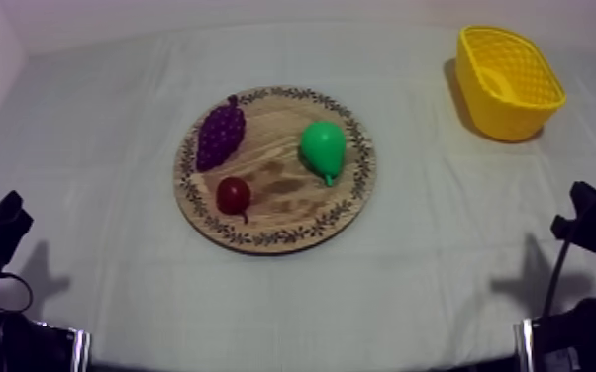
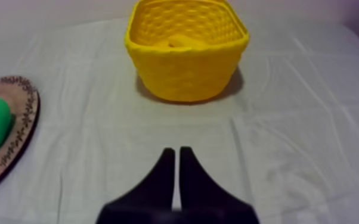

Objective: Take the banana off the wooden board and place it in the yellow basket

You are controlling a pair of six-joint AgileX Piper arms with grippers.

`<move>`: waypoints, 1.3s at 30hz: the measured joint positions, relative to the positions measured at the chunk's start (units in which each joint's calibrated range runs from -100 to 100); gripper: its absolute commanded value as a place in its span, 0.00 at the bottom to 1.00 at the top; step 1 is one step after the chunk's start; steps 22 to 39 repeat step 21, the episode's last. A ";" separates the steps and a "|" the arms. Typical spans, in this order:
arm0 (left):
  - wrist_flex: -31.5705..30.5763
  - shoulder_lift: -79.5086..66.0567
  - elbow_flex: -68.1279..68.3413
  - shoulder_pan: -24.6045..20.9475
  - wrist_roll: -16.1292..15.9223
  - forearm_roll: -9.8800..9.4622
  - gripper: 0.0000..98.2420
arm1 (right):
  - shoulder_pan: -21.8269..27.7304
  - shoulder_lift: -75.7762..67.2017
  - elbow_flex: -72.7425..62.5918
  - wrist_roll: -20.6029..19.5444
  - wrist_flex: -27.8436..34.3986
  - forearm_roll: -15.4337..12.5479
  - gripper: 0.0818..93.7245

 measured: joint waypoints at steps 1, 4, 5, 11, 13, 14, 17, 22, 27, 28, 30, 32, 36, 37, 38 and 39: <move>0.00 0.00 0.00 0.00 0.00 0.00 0.00 | 0.04 -0.06 0.00 0.75 0.23 0.00 0.00; 0.00 0.00 0.00 0.00 0.00 0.00 0.00 | 0.04 -0.06 0.00 2.47 0.44 -0.05 0.00; 0.00 0.00 0.00 0.00 0.00 0.00 0.00 | 0.04 -0.06 0.00 2.96 0.44 -0.07 0.00; 0.00 0.00 0.00 0.00 0.00 0.00 0.00 | 0.04 -0.06 0.00 4.21 0.44 -0.22 0.00; 0.00 0.00 0.00 0.00 0.00 0.00 0.00 | 0.04 -0.06 0.00 4.25 0.44 -0.22 0.00; 0.00 0.00 0.00 0.00 0.00 0.00 0.00 | 0.04 -0.06 0.00 4.27 0.44 -0.22 0.00; 0.00 0.00 0.00 0.00 0.00 0.00 0.00 | 0.07 -0.08 0.00 4.35 0.44 -0.22 0.00; 0.00 0.00 0.00 0.00 0.00 0.00 0.00 | 0.07 -0.08 0.00 4.44 0.44 -0.22 0.00; 0.00 0.00 0.00 0.00 0.00 0.00 0.00 | 0.07 -0.08 0.00 4.44 0.44 -0.22 0.00; 0.00 0.00 0.00 0.00 0.00 0.00 0.00 | 0.07 -0.08 0.00 4.44 0.44 -0.22 0.00; 0.00 0.00 0.00 0.00 0.00 0.00 0.00 | 0.07 -0.08 0.00 4.44 0.44 -0.22 0.00; 0.00 0.00 0.00 0.00 0.00 0.00 0.00 | 0.07 -0.08 0.00 4.44 0.44 -0.22 0.00; 0.00 0.00 0.00 0.00 0.00 0.00 0.00 | 0.07 -0.08 0.00 4.44 0.44 -0.22 0.00; 0.00 0.00 0.00 0.00 0.00 0.00 0.00 | 0.07 -0.08 0.00 4.44 0.44 -0.22 0.00; 0.00 0.00 0.00 0.00 0.00 0.00 0.00 | 0.07 -0.08 0.00 4.44 0.44 -0.22 0.00; 0.00 0.00 0.00 0.00 0.00 0.00 0.00 | 0.07 -0.08 0.00 4.44 0.44 -0.22 0.00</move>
